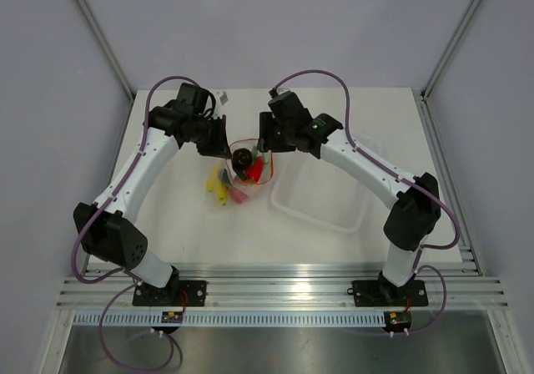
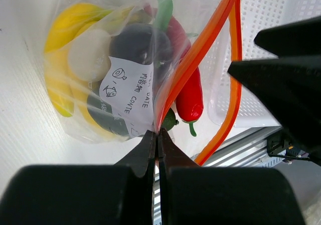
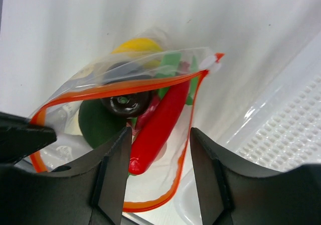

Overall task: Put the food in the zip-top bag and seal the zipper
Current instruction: Adjust the zipper food storage bag at the center of the board, then zip the zipper food storage bag at the center of the board.

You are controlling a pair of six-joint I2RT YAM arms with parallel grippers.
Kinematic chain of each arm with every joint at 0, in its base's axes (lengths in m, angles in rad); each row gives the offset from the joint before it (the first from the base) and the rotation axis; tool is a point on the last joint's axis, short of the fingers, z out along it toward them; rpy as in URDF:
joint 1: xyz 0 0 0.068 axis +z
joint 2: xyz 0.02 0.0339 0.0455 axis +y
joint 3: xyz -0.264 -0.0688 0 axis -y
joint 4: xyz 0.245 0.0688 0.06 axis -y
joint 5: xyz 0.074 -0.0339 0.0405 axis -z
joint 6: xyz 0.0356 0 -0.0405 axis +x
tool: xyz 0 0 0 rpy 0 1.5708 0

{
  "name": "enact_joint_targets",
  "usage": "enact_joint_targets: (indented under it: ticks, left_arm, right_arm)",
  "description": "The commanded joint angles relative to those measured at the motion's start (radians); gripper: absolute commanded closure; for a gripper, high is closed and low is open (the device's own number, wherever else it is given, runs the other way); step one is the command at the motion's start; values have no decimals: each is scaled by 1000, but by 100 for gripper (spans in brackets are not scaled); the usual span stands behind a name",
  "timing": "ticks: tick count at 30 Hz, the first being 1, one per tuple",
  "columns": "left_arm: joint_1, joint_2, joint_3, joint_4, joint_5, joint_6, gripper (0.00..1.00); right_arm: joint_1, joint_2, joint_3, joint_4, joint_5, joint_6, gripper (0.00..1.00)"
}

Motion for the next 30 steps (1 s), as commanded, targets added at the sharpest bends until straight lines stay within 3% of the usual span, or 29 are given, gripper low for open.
enact_joint_targets:
  ticks: [1,5,9,11,13,14,15,24,28,30]
  left_arm:
    - [0,-7,42,31,35,22,100]
    - [0,-7,42,31,30,23,100]
    - [0,-7,42,31,30,25,100]
    - [0,-7,45,31,24,23,100]
    - [1,-1,51,20,9,22,100]
    - [1,3,54,18,4,25,100]
    - [1,5,62,20,1,25,100]
    - [1,117,235,-52,-176,63,99]
    - [3,118,303,-75,-229,83,79]
    - [6,88,309,-66,-235,88,59]
  right_arm:
    - [-29,-34,-2,-7,8,-30,42]
    - [-43,-16,-10,-17,14,-53,39]
    - [-56,30,-10,5,-50,-65,43]
    - [-59,44,-13,28,-81,-67,55]
    - [-61,64,-10,31,-81,-68,74]
    - [-61,64,-13,48,-119,-67,93]
    - [-60,55,-30,60,-130,-61,99]
    - [-52,-31,-124,235,-270,117,100]
    - [-49,-111,-196,325,-261,223,100]
    - [-49,-144,-226,362,-254,269,100]
